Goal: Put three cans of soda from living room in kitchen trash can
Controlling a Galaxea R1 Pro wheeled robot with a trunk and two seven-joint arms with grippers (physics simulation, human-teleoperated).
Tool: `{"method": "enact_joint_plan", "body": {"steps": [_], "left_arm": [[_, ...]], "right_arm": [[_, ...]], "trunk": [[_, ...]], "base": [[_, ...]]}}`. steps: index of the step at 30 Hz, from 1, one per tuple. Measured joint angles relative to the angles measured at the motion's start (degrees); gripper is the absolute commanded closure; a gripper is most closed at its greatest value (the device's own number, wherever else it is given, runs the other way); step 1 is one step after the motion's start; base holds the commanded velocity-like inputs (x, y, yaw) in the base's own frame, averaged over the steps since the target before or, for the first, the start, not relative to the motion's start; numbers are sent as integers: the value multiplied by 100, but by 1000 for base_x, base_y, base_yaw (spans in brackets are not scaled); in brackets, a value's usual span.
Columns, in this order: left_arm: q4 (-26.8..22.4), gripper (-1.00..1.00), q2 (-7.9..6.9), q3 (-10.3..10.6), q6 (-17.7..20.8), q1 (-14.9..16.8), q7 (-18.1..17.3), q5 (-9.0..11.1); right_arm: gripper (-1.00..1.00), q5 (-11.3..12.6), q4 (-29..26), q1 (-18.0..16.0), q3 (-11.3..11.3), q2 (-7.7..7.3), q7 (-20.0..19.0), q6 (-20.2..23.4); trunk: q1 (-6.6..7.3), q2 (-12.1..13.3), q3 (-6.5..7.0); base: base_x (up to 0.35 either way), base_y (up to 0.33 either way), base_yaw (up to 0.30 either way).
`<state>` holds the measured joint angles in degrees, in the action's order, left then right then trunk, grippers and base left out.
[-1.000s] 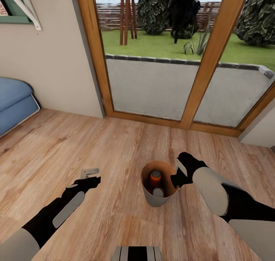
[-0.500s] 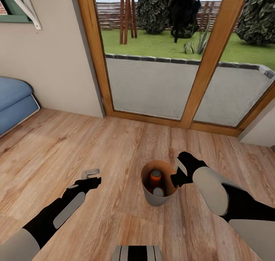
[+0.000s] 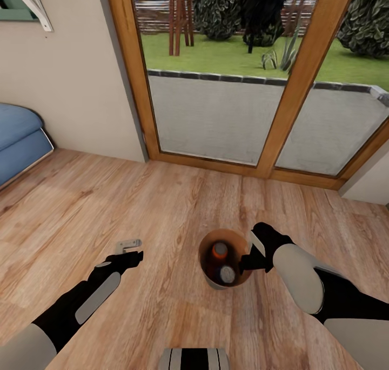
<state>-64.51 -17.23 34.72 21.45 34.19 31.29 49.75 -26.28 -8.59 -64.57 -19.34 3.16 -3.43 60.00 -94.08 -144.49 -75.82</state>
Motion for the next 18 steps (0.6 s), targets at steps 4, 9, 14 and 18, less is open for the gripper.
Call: {"method": "enact_joint_plan", "body": {"steps": [4, 9, 14, 18], "left_arm": [[0, -100, 0, 0, 0, 0, 0, 0], [0, -100, 0, 0, -1, 0, 0, 0], [0, -100, 0, 0, 0, 0, 0, 3], [0, -100, 0, 1, 0, 0, 0, 4]], "right_arm": [[-100, 0, -1, 4, 0, 0, 0, 0], [-100, 0, -9, 5, 0, 0, 3, 0], [-100, -6, -15, 6, 0, -4, 7, 0], [-100, -11, -36, 6, 5, -1, 8, 0]], "trunk": [[0, 0, 0], [0, 0, 0], [0, 0, 0], [0, 0, 0]], "base": [[0, 0, 0], [0, 0, 0], [0, 0, 0], [0, 0, 0]]}}
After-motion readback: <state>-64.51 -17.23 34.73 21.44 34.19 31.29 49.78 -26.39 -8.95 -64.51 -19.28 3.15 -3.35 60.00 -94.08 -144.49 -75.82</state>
